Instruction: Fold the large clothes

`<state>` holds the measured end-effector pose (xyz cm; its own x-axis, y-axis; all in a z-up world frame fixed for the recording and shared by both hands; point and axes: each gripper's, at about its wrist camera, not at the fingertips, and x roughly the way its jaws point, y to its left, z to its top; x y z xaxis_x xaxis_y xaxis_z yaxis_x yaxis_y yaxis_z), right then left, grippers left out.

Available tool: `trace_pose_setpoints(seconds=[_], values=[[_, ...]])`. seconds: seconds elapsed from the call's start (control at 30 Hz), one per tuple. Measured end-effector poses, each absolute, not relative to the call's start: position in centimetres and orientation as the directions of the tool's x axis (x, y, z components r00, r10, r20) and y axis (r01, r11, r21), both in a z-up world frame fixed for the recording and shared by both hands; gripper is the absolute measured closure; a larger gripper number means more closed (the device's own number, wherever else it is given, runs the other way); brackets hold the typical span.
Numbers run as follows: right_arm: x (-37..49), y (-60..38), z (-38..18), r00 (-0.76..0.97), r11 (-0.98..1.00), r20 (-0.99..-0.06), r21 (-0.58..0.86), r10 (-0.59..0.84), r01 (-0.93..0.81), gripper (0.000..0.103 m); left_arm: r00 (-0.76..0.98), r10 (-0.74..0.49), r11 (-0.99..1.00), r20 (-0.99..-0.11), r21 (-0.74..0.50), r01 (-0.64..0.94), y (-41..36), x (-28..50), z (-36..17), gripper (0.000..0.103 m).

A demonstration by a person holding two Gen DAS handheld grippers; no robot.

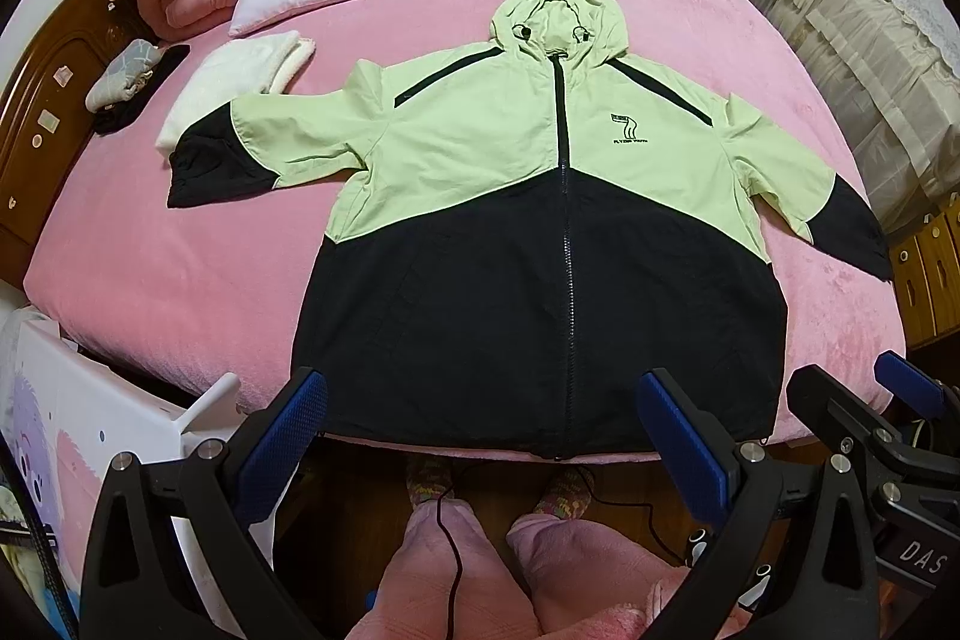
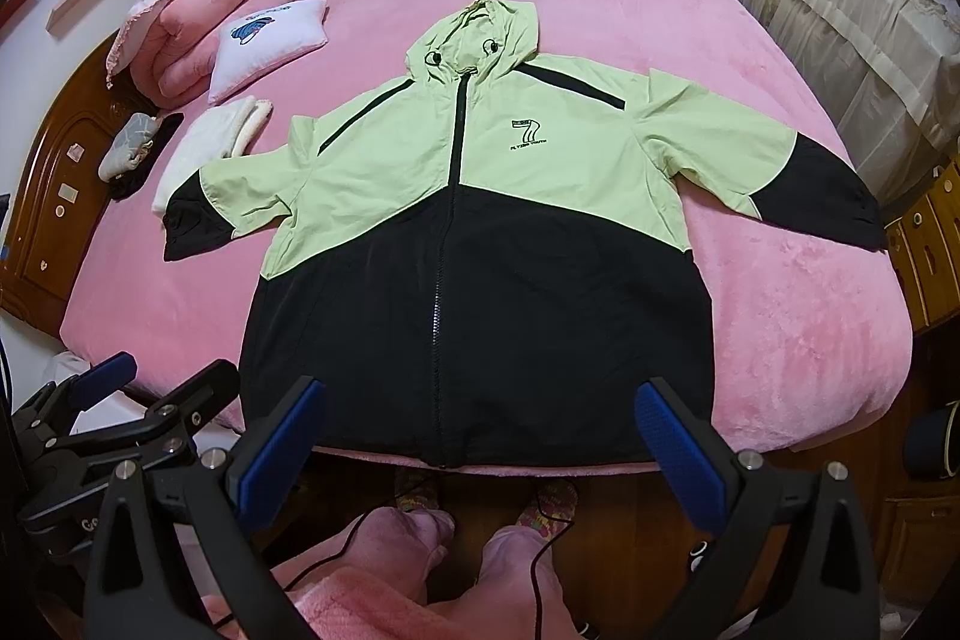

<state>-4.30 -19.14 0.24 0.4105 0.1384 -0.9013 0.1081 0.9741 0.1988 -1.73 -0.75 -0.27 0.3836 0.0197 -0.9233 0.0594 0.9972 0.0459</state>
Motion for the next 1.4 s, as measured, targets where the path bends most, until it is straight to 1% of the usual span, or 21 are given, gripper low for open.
trace_pose_setpoints(seconds=[0.33, 0.47, 0.57, 0.67, 0.77, 0.9, 1.0, 1.17, 1.3, 1.4], values=[[-4.2, -19.5, 0.3, 0.417, 0.974, -0.898, 0.200, 0.140, 0.103, 0.000, 0.380, 0.020, 0.997, -0.925, 0.046, 0.059, -0.9, -1.7, -0.1, 0.001], [-3.6, -20.8, 0.9, 0.425, 0.975, -0.893, 0.203, 0.146, 0.092, 0.000, 0.371, -0.018, 0.999, -0.928, -0.001, 0.048, -0.9, -1.4, 0.1, 0.001], [-3.2, -21.3, 1.1, 0.438, 0.974, -0.885, 0.212, 0.157, 0.078, 0.001, 0.371, -0.016, 0.999, -0.929, -0.002, 0.037, -1.3, -1.3, 0.0, 0.001], [-2.6, -21.7, 1.0, 0.448, 0.969, -0.875, 0.238, 0.184, 0.068, 0.001, 0.365, 0.002, 1.000, -0.931, 0.009, 0.017, -1.2, -1.1, -0.1, 0.001], [-1.7, -21.8, 0.9, 0.453, 0.966, -0.869, 0.254, 0.202, 0.057, 0.001, 0.370, -0.026, 0.999, -0.929, -0.037, -0.023, -0.2, -0.6, 0.2, 0.001], [-1.0, -20.8, 0.9, 0.458, 0.967, -0.863, 0.252, 0.213, 0.025, 0.001, 0.358, 0.013, 0.995, -0.934, -0.023, -0.097, 1.2, 0.5, 0.1, 0.001], [-0.4, -20.1, 0.9, 0.463, 0.970, -0.859, 0.241, 0.217, -0.008, 0.005, 0.326, 0.021, 0.989, -0.945, -0.029, -0.148, 2.6, 1.5, -0.7, 0.001], [0.5, -18.9, 0.8, 0.468, 0.973, -0.858, 0.230, 0.211, -0.018, 0.005, 0.201, -0.024, 0.971, -0.979, -0.071, -0.228, 5.8, 3.4, -4.3, 0.001], [1.6, -17.2, -0.4, 0.442, 0.981, -0.880, 0.192, 0.174, -0.003, 0.005, 0.108, -0.078, 0.959, -0.991, -0.104, -0.264, 8.2, 4.9, -7.4, 0.001], [2.8, -14.8, -1.8, 0.393, 0.991, -0.911, 0.132, 0.128, -0.018, 0.006, 0.081, -0.099, 0.944, -0.992, -0.120, -0.307, 11.1, 6.8, -9.3, 0.001]])
